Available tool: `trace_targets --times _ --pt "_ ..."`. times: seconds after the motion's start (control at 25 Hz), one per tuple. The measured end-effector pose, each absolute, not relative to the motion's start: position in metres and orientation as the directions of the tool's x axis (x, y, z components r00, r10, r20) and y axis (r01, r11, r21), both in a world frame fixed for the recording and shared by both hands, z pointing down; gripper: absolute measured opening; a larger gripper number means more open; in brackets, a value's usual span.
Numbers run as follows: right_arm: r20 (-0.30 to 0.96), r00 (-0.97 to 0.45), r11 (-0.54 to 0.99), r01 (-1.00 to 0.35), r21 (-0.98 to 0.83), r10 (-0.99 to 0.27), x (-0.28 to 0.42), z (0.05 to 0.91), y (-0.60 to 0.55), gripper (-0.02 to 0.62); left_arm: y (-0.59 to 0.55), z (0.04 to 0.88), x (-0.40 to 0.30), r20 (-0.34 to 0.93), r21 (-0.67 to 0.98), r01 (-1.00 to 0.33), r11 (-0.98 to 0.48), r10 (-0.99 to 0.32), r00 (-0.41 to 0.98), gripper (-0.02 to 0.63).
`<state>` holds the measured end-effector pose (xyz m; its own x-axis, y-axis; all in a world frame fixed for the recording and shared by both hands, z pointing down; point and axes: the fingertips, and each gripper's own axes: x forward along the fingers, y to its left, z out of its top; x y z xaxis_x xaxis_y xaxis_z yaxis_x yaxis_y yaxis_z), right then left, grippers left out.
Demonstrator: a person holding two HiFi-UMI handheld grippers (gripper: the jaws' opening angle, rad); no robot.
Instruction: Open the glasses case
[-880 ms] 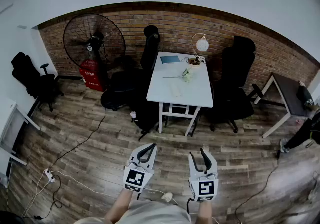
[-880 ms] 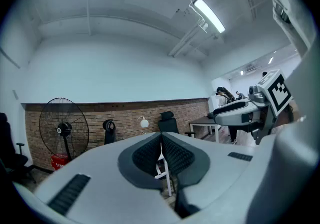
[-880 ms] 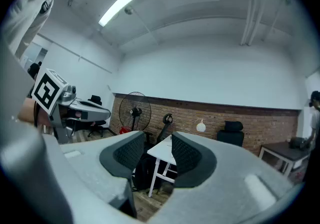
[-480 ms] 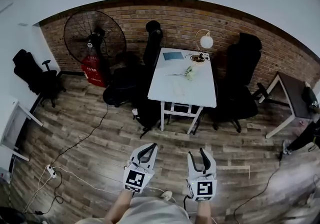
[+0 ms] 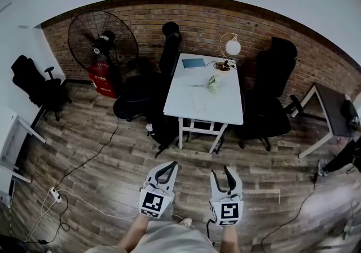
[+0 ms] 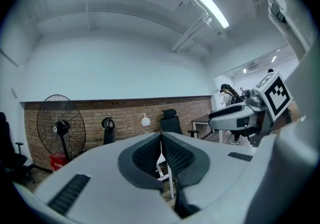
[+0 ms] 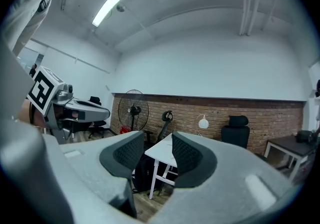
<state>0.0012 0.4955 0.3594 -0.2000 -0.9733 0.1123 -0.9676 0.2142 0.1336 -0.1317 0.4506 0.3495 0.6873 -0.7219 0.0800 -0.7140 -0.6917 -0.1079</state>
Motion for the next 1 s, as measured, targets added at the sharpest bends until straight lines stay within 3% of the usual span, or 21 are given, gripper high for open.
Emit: trace_targets --times 1.0 --pt "0.16 -0.08 0.099 -0.989 0.113 -0.984 -0.028 0.374 0.347 0.176 0.285 0.363 -0.15 0.083 -0.068 -0.633 -0.771 -0.637 0.767 0.008"
